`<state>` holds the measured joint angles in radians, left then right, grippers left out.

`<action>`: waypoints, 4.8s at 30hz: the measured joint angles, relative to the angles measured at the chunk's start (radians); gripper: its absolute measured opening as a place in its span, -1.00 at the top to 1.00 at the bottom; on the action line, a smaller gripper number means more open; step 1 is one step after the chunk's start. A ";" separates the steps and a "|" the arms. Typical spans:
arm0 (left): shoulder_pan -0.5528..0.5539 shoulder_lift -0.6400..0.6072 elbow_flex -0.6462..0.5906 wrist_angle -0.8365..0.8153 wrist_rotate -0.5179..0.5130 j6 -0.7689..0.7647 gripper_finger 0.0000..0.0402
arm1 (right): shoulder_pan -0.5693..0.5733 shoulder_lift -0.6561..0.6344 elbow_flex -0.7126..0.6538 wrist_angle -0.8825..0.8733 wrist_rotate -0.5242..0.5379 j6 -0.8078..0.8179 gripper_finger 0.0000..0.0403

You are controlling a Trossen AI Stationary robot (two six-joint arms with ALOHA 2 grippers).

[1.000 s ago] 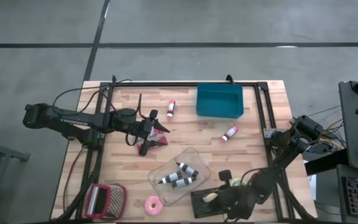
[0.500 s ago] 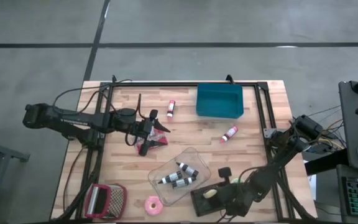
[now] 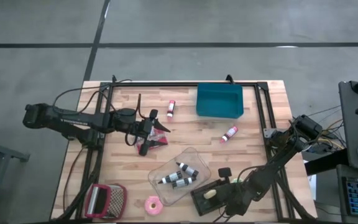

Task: Pick & Place Food Item
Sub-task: Put the black donut into the black basket, then put the blue donut into the black basket

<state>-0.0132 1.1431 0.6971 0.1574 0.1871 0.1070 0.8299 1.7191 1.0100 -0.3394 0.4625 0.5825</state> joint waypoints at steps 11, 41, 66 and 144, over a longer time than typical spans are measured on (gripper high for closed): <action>0.000 0.000 0.000 0.000 0.000 0.001 -0.29 | -0.003 -0.002 0.000 -0.002 0.007 0.025 0.10; 0.000 0.000 0.000 -0.001 0.003 0.005 -0.29 | 0.003 -0.003 0.095 -0.054 -0.115 0.046 0.09; 0.000 0.000 0.000 -0.002 0.000 0.009 -0.29 | 0.010 -0.016 0.131 -0.315 -0.087 0.197 0.21; 0.000 0.000 0.000 -0.009 0.000 0.017 -0.29 | 0.053 -0.031 -0.031 -0.513 -0.277 0.566 0.93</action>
<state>-0.0128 1.1431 0.6971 0.1486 0.1867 0.1235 0.8833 1.6878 0.9789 -0.8523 0.1860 1.1480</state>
